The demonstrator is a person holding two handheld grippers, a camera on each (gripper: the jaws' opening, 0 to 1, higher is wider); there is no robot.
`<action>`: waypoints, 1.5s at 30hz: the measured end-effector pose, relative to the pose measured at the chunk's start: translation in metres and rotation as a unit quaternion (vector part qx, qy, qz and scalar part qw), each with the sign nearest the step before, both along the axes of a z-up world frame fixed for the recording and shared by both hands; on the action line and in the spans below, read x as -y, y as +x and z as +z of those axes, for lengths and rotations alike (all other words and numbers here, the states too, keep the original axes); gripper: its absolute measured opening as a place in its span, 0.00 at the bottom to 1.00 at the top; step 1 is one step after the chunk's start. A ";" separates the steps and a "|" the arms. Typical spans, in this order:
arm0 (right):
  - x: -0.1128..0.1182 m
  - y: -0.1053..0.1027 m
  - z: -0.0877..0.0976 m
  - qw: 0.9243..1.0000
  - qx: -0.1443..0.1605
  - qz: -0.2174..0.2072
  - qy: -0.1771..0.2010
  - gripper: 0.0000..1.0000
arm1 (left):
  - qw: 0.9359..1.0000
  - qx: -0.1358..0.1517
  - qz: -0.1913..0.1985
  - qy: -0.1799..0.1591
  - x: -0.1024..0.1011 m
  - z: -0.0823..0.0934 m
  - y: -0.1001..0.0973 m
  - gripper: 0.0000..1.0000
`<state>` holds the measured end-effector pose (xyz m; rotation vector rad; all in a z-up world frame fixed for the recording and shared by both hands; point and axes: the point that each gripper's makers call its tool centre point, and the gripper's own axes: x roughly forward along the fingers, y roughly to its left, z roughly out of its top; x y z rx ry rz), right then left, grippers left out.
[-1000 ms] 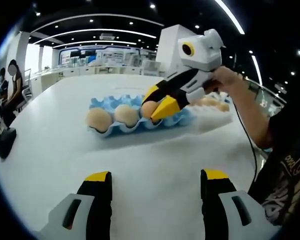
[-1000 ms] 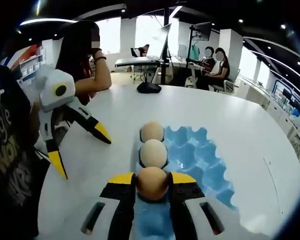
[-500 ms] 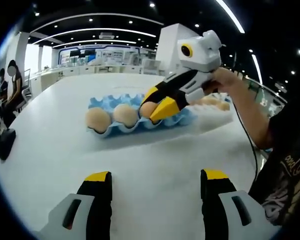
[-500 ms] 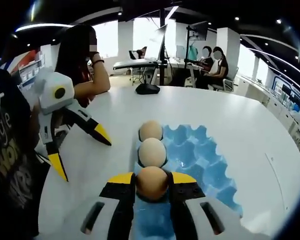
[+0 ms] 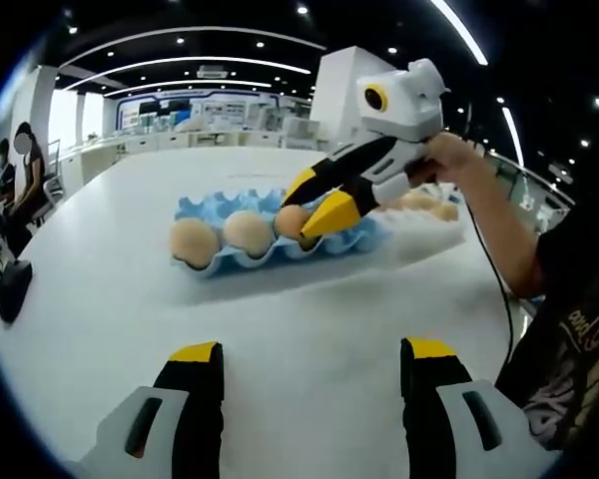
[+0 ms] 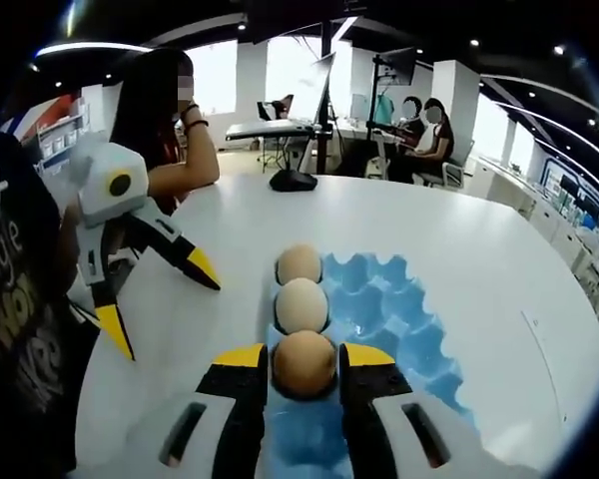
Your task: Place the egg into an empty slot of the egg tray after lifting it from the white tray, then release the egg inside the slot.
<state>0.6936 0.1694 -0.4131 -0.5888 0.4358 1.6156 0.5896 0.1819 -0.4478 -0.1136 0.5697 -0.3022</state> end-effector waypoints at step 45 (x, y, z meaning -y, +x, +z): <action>0.118 0.028 0.018 0.994 0.024 -0.102 0.000 0.29 | 0.997 0.023 -0.070 0.015 0.049 0.022 0.025 0.75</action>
